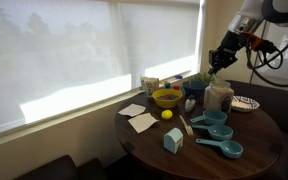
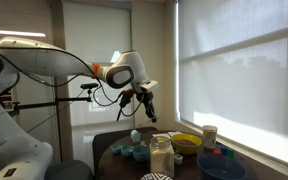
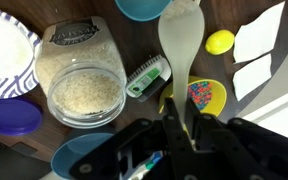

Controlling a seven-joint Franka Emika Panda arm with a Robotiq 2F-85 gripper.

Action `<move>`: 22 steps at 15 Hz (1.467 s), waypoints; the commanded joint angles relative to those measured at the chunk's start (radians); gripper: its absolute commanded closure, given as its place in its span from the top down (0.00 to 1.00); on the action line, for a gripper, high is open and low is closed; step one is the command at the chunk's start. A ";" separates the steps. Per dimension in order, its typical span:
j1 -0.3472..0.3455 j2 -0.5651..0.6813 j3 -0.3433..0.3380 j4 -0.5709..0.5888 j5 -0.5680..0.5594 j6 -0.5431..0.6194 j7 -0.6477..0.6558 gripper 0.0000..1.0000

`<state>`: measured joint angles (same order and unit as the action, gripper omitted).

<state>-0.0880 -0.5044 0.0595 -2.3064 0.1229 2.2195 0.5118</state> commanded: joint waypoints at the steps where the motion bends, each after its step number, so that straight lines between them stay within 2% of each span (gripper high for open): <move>1: 0.005 -0.004 0.015 -0.006 0.007 -0.005 -0.004 0.13; 8: 0.020 -0.014 0.026 -0.022 0.011 -0.005 -0.008 0.13; 9: 0.020 -0.014 0.026 -0.022 0.011 -0.005 -0.008 0.03; 19: 0.149 -0.058 0.106 -0.185 0.080 0.024 -0.028 0.03; 22: 0.191 -0.053 0.113 -0.231 0.107 0.074 -0.067 0.03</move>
<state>0.0717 -0.5341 0.1662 -2.4786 0.1806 2.2357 0.4930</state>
